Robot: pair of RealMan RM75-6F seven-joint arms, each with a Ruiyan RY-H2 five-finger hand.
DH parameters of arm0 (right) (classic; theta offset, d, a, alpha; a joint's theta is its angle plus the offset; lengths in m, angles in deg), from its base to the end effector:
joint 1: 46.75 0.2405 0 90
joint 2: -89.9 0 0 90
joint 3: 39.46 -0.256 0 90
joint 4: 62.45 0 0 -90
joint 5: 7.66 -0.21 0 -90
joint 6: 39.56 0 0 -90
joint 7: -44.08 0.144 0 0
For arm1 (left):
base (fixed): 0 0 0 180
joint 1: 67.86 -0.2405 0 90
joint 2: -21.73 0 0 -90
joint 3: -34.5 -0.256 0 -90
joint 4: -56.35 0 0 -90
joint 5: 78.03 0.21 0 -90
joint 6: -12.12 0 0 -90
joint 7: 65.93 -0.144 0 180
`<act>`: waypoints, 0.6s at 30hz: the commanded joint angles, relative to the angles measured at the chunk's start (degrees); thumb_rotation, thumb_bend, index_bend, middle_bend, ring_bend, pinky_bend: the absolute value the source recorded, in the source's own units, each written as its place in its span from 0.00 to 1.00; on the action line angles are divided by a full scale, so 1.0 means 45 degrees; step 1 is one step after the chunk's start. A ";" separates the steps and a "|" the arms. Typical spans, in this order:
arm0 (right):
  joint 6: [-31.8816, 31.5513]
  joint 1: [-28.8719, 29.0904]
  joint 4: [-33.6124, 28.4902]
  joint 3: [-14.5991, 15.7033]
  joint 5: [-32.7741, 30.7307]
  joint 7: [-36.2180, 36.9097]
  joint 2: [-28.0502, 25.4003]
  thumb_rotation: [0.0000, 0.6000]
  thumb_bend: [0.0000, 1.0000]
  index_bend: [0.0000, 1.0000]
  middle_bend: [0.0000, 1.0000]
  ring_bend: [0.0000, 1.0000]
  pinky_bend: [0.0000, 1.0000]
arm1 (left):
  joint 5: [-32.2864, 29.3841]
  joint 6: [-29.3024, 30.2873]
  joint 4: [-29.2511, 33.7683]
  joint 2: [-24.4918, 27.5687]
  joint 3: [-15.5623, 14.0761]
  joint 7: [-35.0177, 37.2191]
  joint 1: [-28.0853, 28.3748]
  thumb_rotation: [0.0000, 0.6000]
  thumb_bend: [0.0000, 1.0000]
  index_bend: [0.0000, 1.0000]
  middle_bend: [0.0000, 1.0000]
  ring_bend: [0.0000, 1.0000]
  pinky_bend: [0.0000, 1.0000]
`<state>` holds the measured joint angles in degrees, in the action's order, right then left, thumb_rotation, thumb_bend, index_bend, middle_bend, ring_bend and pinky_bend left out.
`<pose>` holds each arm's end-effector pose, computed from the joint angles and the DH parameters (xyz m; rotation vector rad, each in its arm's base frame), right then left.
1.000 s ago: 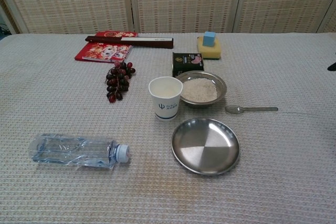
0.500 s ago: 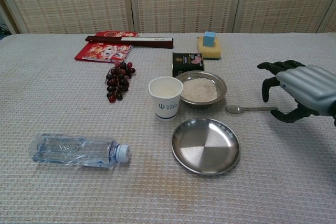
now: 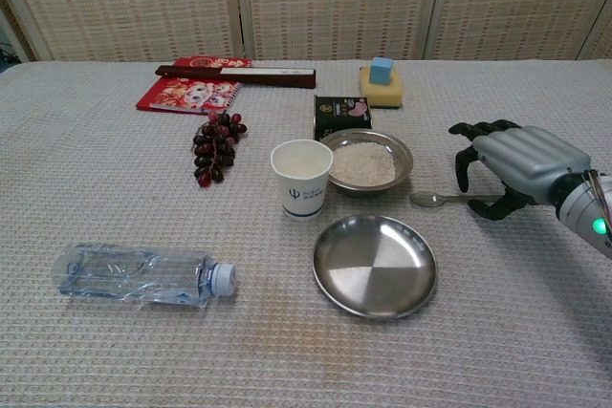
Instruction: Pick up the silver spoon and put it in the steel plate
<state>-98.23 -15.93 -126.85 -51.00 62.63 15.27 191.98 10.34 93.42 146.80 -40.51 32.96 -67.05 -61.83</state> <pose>-0.2292 -0.3245 -0.0530 1.7353 -0.7844 0.6777 -0.3221 0.1708 0.1523 -1.5315 -0.9091 -0.7818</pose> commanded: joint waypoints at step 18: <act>0.0178 0.0436 0.0191 0.0081 -0.0547 -0.0202 0.0281 1.00 0.31 0.53 0.04 0.00 0.00 | -0.0021 -0.0059 -0.0021 0.0065 0.0012 0.0148 0.0023 1.00 0.46 0.00 0.00 0.00 0.16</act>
<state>-97.43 -13.98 -125.98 -50.64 60.18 14.37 193.24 10.24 93.15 146.71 -40.22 33.02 -66.38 -61.73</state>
